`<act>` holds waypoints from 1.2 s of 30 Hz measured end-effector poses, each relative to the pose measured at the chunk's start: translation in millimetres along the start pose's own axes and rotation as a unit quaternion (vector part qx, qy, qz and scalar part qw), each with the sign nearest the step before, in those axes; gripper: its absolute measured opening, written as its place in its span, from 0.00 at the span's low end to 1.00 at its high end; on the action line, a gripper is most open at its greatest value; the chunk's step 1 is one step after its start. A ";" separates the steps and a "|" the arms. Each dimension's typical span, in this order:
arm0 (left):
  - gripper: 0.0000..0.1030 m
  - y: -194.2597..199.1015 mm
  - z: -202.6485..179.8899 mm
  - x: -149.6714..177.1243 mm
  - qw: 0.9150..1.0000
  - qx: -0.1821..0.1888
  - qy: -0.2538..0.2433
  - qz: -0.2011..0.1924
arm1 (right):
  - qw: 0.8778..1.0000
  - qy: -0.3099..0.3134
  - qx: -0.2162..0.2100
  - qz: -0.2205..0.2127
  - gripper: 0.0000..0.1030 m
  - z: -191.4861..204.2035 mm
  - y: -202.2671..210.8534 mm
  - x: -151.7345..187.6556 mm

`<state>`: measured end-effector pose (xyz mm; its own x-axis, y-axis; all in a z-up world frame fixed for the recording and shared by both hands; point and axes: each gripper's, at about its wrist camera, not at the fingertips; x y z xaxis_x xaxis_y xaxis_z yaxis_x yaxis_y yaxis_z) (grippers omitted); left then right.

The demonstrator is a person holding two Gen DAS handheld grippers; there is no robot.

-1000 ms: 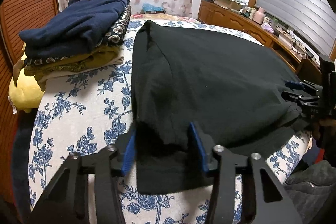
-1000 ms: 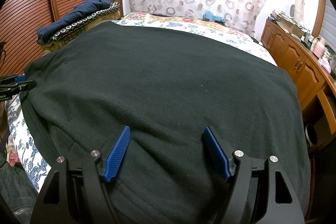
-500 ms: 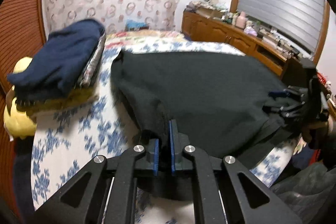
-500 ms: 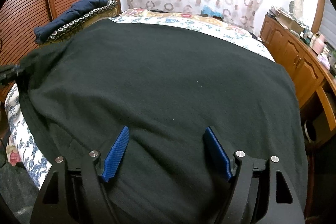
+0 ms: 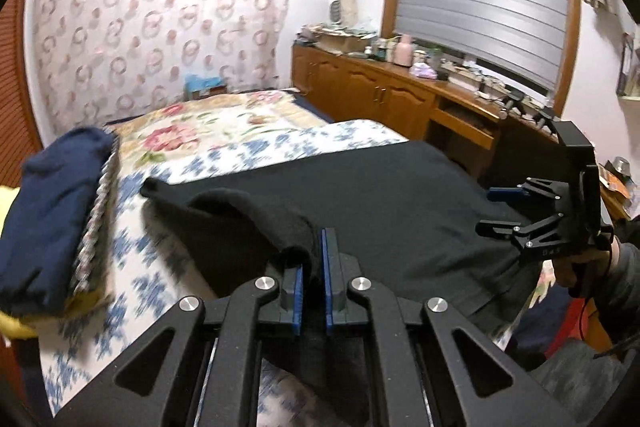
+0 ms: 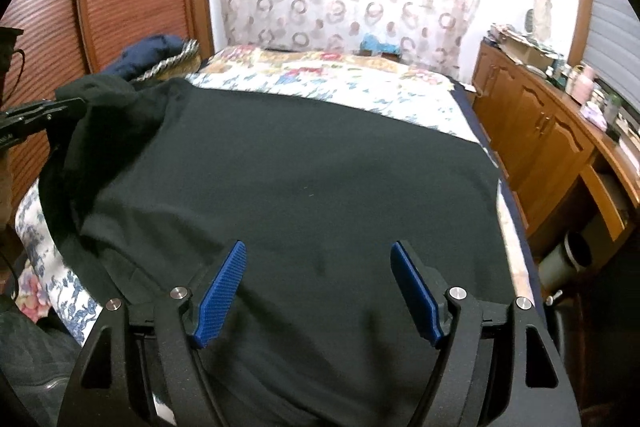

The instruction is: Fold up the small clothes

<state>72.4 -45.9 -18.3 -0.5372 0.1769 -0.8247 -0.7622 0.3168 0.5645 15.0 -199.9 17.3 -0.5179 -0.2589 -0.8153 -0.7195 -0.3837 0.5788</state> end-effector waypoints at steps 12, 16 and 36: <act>0.08 -10.0 -50.4 -49.5 0.997 0.058 -0.040 -0.024 | 0.999 -0.030 0.028 -0.027 0.74 -3.3 14.2 16.1; 0.08 -10.6 -69.2 -63.4 0.995 0.090 -0.044 -0.027 | 0.998 -0.038 0.036 -0.034 0.74 0.4 17.1 21.1; 0.39 -40.0 -85.2 -57.0 0.995 0.081 -0.059 0.010 | 0.997 -0.055 0.037 -0.046 0.74 11.7 4.0 23.3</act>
<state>102.8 -148.1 9.1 -0.4982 0.2898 -0.8172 -0.6786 0.4563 0.5756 -5.3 -197.1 0.8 -0.4920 -0.1255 -0.8615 -0.7967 -0.3341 0.5037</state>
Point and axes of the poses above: each gripper's, at about its wrist camera, not at the fingertips, and y roughly against the way its jaws point, z to its left, x to its underside, and after that the axes turned 6 degrees about -x, right-handed
